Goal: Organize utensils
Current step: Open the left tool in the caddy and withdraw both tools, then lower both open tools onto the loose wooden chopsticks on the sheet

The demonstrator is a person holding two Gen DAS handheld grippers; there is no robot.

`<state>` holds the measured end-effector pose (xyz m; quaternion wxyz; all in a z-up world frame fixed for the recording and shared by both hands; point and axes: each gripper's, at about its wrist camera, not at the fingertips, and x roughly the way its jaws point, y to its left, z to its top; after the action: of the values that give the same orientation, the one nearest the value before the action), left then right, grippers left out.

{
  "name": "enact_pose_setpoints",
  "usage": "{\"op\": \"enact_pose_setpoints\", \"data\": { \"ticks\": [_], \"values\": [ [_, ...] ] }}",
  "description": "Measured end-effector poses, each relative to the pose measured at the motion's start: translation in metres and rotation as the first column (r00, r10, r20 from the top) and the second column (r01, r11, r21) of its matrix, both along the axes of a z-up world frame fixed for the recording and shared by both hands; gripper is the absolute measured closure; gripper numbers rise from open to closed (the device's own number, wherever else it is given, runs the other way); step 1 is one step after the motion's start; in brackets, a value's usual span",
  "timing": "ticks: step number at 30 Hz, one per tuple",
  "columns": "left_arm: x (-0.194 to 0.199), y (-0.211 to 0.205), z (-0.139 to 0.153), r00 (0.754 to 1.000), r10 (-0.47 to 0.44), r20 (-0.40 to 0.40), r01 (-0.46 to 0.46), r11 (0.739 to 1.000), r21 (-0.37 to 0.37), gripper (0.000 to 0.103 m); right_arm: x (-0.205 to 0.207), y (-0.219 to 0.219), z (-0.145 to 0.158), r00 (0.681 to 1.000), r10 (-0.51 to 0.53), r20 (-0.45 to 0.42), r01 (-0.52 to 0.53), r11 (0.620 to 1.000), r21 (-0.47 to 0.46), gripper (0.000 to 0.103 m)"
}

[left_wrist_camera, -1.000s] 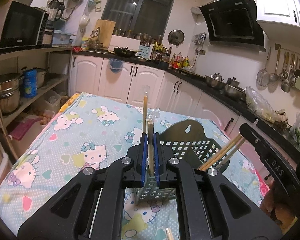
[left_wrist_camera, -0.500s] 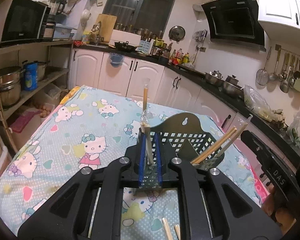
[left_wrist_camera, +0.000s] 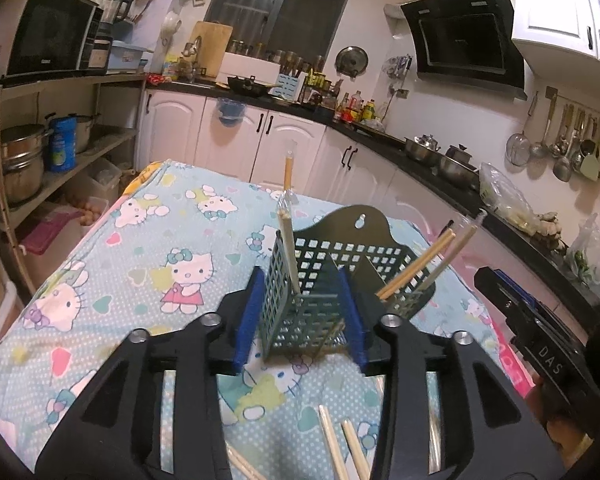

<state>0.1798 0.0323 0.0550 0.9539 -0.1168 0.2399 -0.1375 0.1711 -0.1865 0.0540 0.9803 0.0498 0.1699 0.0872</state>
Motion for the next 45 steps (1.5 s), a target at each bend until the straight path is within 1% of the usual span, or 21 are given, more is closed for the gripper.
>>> {"op": "enact_pose_setpoints", "data": {
  "ticks": [3,5,6,8,12,14,17,21,23,24,28,35,45],
  "values": [
    [-0.009,0.001,0.000,1.000,-0.006,-0.002,0.006,1.000,-0.004,0.060,-0.006,-0.002,-0.002,1.000,0.006,-0.013,-0.006,1.000,-0.002,0.062],
    [-0.013,0.002,-0.001,1.000,-0.007,-0.005,0.007,1.000,-0.007,0.050,-0.010,-0.002,-0.003,1.000,0.004,-0.021,-0.004,1.000,-0.008,0.062],
    [-0.016,0.002,-0.001,1.000,-0.010,-0.004,0.010,1.000,-0.010,0.048,-0.013,-0.003,-0.003,1.000,0.004,-0.024,-0.004,1.000,-0.013,0.061],
    [-0.021,0.002,0.000,1.000,-0.011,-0.001,0.011,1.000,-0.011,0.038,-0.017,-0.005,-0.003,1.000,0.004,-0.025,-0.004,1.000,-0.016,0.061],
    [-0.029,0.004,-0.002,1.000,-0.014,-0.007,0.014,1.000,-0.017,0.029,-0.024,-0.011,-0.002,0.999,-0.003,-0.036,0.002,1.000,-0.010,0.059],
    [-0.033,0.005,-0.003,1.000,-0.014,-0.010,0.014,1.000,-0.021,0.023,-0.028,-0.012,-0.002,0.999,-0.003,-0.039,0.003,1.000,-0.010,0.059],
    [-0.038,0.005,-0.005,1.000,-0.013,-0.012,0.013,1.000,-0.022,0.018,-0.034,-0.014,-0.003,0.999,0.000,-0.048,0.000,1.000,-0.018,0.057],
    [-0.044,0.006,-0.009,1.000,-0.008,-0.019,0.008,1.000,-0.015,0.015,-0.040,-0.015,-0.007,0.998,0.001,-0.066,-0.003,1.000,-0.027,0.055],
    [-0.046,0.007,-0.011,1.000,-0.006,-0.027,0.006,1.000,-0.015,0.012,-0.042,-0.016,-0.009,0.997,0.003,-0.072,-0.005,1.000,-0.031,0.051],
    [-0.047,0.008,-0.012,1.000,-0.005,-0.031,0.005,1.000,-0.015,0.012,-0.043,-0.016,-0.010,0.997,0.003,-0.075,-0.006,0.999,-0.032,0.049],
    [-0.051,0.009,-0.016,0.999,0.011,-0.037,-0.011,1.000,0.007,0.012,-0.048,-0.015,-0.016,0.996,0.016,-0.087,-0.020,0.999,-0.049,0.046],
    [-0.056,0.013,-0.024,0.998,0.027,-0.059,-0.026,1.000,0.012,0.012,-0.054,-0.015,-0.027,0.992,0.035,-0.121,-0.042,0.998,-0.057,0.045],
    [-0.059,0.014,-0.042,0.993,0.031,-0.115,-0.029,0.999,0.022,0.012,-0.057,-0.010,-0.042,0.984,0.060,-0.170,-0.074,0.994,-0.081,0.045]
  ]
}}
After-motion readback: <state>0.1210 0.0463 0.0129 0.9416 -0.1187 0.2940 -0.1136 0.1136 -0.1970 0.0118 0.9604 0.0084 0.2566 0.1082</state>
